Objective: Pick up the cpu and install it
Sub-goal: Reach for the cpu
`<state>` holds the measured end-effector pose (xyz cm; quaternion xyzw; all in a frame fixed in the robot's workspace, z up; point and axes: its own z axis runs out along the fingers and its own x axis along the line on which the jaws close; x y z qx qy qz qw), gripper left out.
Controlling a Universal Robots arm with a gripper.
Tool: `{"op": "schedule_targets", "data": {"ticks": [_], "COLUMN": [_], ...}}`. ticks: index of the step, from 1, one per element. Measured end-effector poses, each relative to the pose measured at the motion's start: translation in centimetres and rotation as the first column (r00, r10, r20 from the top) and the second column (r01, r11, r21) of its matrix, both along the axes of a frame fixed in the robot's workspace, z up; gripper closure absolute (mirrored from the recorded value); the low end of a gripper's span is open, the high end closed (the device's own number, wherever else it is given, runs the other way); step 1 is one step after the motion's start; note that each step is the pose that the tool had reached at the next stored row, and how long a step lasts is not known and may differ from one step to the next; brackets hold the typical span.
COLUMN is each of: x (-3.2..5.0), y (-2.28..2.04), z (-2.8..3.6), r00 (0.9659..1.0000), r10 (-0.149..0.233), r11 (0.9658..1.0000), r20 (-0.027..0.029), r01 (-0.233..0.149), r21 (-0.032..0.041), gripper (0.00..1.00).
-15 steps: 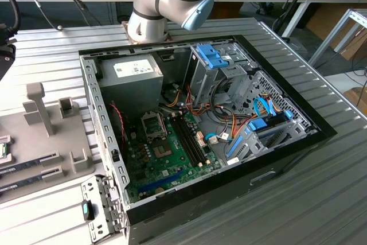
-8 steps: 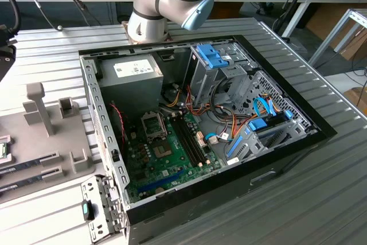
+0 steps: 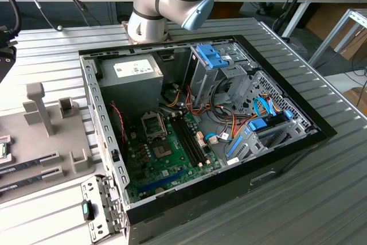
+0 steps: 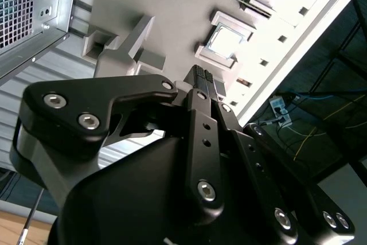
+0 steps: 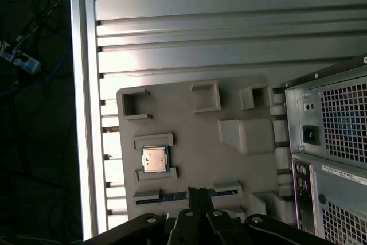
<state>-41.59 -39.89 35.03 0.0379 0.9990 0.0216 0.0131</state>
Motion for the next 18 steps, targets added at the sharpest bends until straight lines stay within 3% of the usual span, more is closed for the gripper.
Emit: {"op": "schedule_targets", "data": {"ticks": [18], "x": [0.00], "y": [0.00], "z": [-0.44], "r00": [1.0000], "r10": [0.000], "r11": [1.0000], "r20": [0.0000], "r01": [0.000], "r21": [0.0000], "gripper": [0.89]}}
